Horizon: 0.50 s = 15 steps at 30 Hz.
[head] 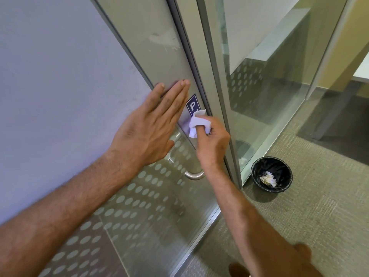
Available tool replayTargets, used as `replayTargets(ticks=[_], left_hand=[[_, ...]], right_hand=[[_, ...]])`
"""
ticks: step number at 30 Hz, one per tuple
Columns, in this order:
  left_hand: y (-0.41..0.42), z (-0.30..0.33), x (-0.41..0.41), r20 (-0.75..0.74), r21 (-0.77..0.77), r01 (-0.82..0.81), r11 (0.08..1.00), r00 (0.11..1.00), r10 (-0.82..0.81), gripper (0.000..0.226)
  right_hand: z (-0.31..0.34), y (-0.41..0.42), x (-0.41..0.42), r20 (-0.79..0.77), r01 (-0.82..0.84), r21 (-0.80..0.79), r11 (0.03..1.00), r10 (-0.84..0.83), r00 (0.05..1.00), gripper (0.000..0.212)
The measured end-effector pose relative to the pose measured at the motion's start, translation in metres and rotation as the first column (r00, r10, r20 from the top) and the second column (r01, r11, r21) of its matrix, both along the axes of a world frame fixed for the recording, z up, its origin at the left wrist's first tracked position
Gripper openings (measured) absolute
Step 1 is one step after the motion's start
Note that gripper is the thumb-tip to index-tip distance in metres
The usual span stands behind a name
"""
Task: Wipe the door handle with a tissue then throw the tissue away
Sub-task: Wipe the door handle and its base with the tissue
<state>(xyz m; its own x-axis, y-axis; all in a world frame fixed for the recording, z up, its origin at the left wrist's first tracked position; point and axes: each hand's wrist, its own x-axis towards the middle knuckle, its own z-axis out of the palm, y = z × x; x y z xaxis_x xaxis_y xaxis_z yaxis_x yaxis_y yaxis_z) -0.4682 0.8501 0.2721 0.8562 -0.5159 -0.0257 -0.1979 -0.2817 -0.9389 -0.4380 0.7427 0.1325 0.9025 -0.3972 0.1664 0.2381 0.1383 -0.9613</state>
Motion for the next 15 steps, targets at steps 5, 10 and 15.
replayTargets(ticks=[5, 10, 15], left_hand=[[0.001, 0.000, -0.001, 0.006, 0.023, 0.010, 1.000, 1.000, -0.010, 0.110], [-0.002, 0.001, -0.001, 0.014, 0.019, 0.005, 1.000, 1.000, -0.005, 0.109], [-0.002, 0.002, -0.002, 0.003, 0.009, -0.003, 1.000, 1.000, 0.003, 0.110]], right_hand=[[-0.006, 0.013, -0.012, 0.159, 0.074, -0.271, 0.960, -0.031, 0.987, 0.022], [-0.013, -0.005, -0.019, 0.134, -0.062, -0.288, 0.956, 0.105, 0.985, 0.029], [0.000, 0.005, -0.003, 0.117, 0.078, -0.221, 0.972, -0.053, 0.992, 0.025]])
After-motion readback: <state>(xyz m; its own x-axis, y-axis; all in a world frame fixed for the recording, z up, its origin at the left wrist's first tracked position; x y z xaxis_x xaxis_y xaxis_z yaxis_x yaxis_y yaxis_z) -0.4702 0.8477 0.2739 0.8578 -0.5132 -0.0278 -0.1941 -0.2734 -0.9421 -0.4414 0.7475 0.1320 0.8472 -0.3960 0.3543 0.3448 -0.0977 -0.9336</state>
